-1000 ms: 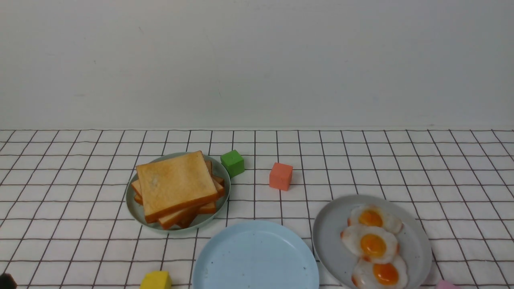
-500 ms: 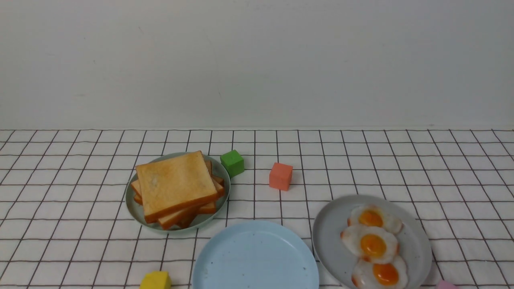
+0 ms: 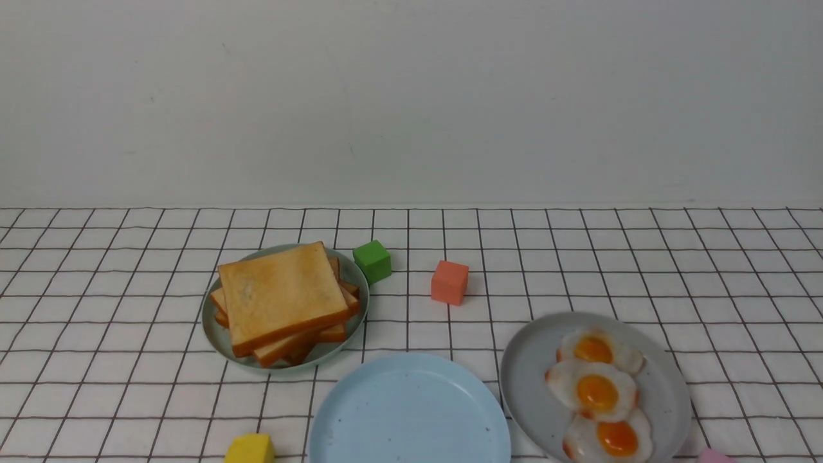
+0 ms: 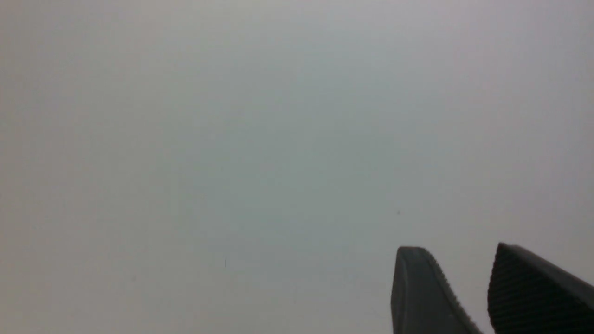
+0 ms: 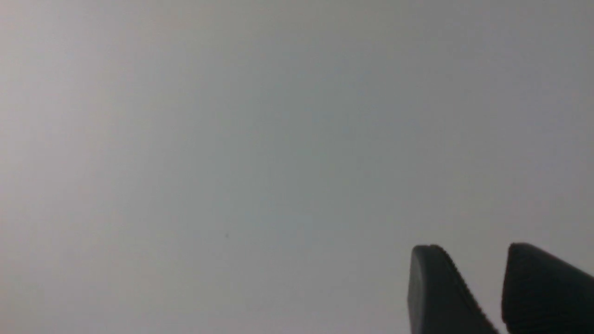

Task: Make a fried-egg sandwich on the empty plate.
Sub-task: Use the left arm to grab a slice of bread

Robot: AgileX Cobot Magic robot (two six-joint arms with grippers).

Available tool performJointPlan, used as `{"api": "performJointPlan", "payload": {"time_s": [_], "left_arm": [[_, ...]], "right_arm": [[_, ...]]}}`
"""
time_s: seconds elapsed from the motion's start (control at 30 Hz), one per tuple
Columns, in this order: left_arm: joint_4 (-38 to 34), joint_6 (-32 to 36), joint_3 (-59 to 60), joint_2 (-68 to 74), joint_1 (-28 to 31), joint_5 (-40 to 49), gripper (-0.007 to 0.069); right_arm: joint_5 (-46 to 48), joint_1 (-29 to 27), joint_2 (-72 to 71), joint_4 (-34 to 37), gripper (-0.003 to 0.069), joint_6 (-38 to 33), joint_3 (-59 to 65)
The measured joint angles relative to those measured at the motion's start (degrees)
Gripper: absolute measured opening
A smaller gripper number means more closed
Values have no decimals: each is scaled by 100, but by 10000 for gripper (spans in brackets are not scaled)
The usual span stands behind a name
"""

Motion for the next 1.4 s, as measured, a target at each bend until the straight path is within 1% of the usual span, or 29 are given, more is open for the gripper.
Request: {"api": "performJointPlan", "payload": {"time_s": [0.07, 0.13, 0.17, 0.23, 0.27, 0.33, 0.4, 0.47, 0.53, 0.57, 0.6, 0.63, 0.67, 0.73, 0.77, 0.9, 0.97, 1.03, 1.13, 1.17, 1.23, 1.3, 1.4], "left_arm": [[-120, -89, -307, 509, 0, 709, 238], [-176, -127, -388, 1001, 0, 1174, 238], [-177, -127, -388, 1049, 0, 1174, 238], [-183, -127, -394, 1618, 0, 1604, 238], [-190, -127, -394, 1710, 0, 1662, 238], [-439, -101, -394, 2313, 0, 2023, 238], [-630, -41, -394, 2606, 0, 2210, 238], [-1063, 344, -394, 3279, 0, 2476, 238], [-1389, 706, -418, 3771, 0, 2509, 238], [-1461, 773, -435, 3887, 9, 2533, 238], [-1838, 1023, -610, 4437, 95, 2642, 238], [-1882, 1055, -610, 4500, 109, 2654, 238], [-2215, 1339, -801, 4924, 239, 2724, 238], [-2657, 1805, -1133, 5429, 516, 2790, 238], [-2977, 2169, -1349, 5783, 722, 2847, 238], [-3514, 2826, -1986, 6576, 1300, 3158, 244], [-3608, 3152, -2397, 7087, 1472, 3292, 274], [-3630, 3347, -2726, 7454, 1504, 3388, 317], [-3672, 3669, -3264, 8100, 1504, 3704, 417], [-3672, 3712, -3301, 8177, 1504, 3730, 423], [-3703, 4063, -3740, 8619, 1504, 4003, 505], [-3815, 4377, -3953, 8863, 1504, 4067, 534], [-4016, 4798, -4187, 9195, 1504, 4066, 547]], "right_arm": [[783, 0, 478, -78, 241, -83, -445], [1285, 0, 956, -175, 241, -170, -686], [1285, 0, 999, -175, 241, -180, -697], [1757, 0, 1532, -196, 241, -222, -720], [1787, 0, 1532, -196, 241, -229, -713], [2160, 0, 1976, -100, 241, -246, -625], [2358, 0, 2150, -7, 241, -258, -585], [2777, 0, 2468, 293, 241, -300, -529], [2987, 0, 2711, 562, 241, -467, -524], [3012, 0, 2734, 594, 241, -524, -524], [3165, 0, 2915, 910, 241, -821, -524], [3193, 0, 2932, 945, 241, -906, -524], [3288, 0, 3030, 1233, 241, -1215, -524], [3396, 0, 3099, 1495, 241, -1573, -524], [3447, 0, 3115, 1628, 241, -1799, -524], [3551, 0, 3115, 1842, 241, -2049, -524], [3601, 0, 3115, 1857, 241, -2086, -524], [3613, 0, 3115, 1871, 241, -2092, -524], [3657, 0, 3115, 1879, 241, -2098, -524], [3656, 0, 3115, 1879, 241, -2098, -524], [3741, 0, 3115, 1896, 241, -2098, -524], [3773, 0, 3115, 1896, 241, -2098, -524], [3877, 0, 3115, 1896, 241, -2103, -524]]}}
